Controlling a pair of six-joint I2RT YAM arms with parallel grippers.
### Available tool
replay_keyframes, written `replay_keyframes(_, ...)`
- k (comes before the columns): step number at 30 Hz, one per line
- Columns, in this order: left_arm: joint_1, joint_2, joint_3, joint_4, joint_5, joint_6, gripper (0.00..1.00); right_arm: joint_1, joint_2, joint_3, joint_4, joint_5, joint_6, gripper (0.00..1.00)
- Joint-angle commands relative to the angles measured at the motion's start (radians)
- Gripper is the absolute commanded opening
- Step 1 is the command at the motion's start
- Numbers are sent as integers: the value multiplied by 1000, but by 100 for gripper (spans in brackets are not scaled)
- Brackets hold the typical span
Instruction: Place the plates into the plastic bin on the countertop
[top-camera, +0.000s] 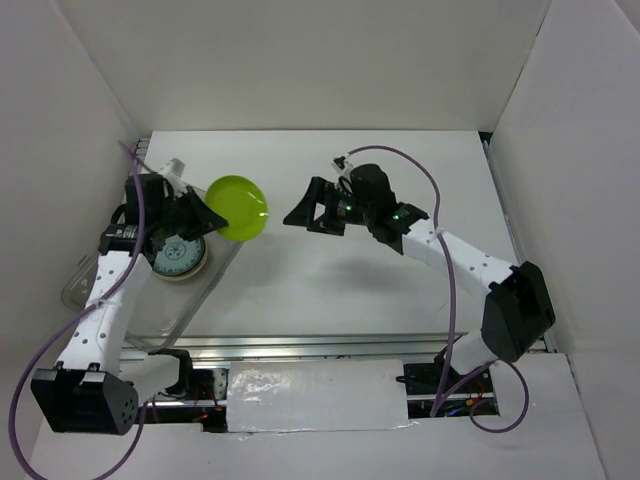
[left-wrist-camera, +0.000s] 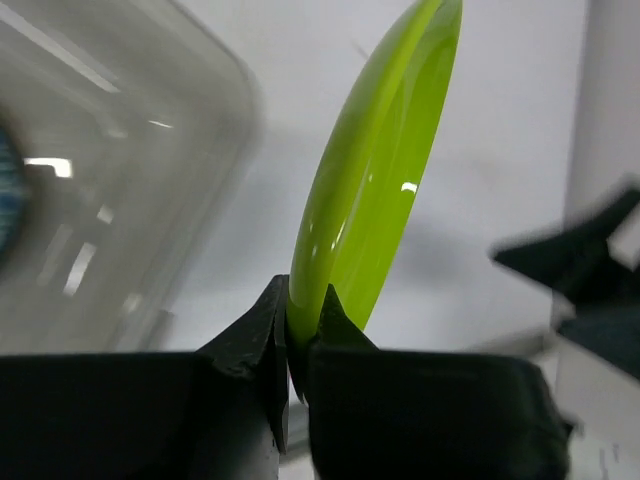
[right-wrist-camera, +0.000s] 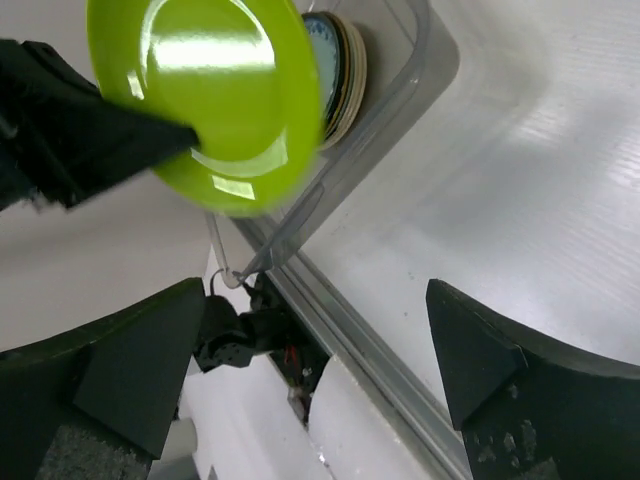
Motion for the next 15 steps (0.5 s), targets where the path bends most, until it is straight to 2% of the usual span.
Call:
replay_keyframes(1,156,-51,-23,-18,-263,-100,0,-57,-120,-156,81,17,41,100)
replay_keyframes(2,255,-58,-74,-7,-271,-119,0,-76,-146,-201,109,24,53,100)
replay_keyframes(5,427,-13,-167,69,-207,-174,0,-101,-232,-308,152,16,47,100)
replay_keyframes(7,465,38,-183,111,-167,-173,0,-107,-260,-354,137,22,32,100)
replay_keyframes(11,485,156,-159,100,-214,-168,0,-110,-341,-406,95,43,-2,100)
replay_keyframes(12,485,159,-159,97,-226,-173,3,-113,-373,-408,84,48,-5,100)
replay_keyframes(13,486,155,-160,93,-234,-174,13,-115,-387,-411,65,56,-14,100)
replay_keyframes(14,488,135,-163,88,-240,-170,36,-118,-415,-413,57,57,-19,100)
replay_keyframes(15,485,120,-166,71,-249,-174,51,-120,-427,-405,48,59,-23,100)
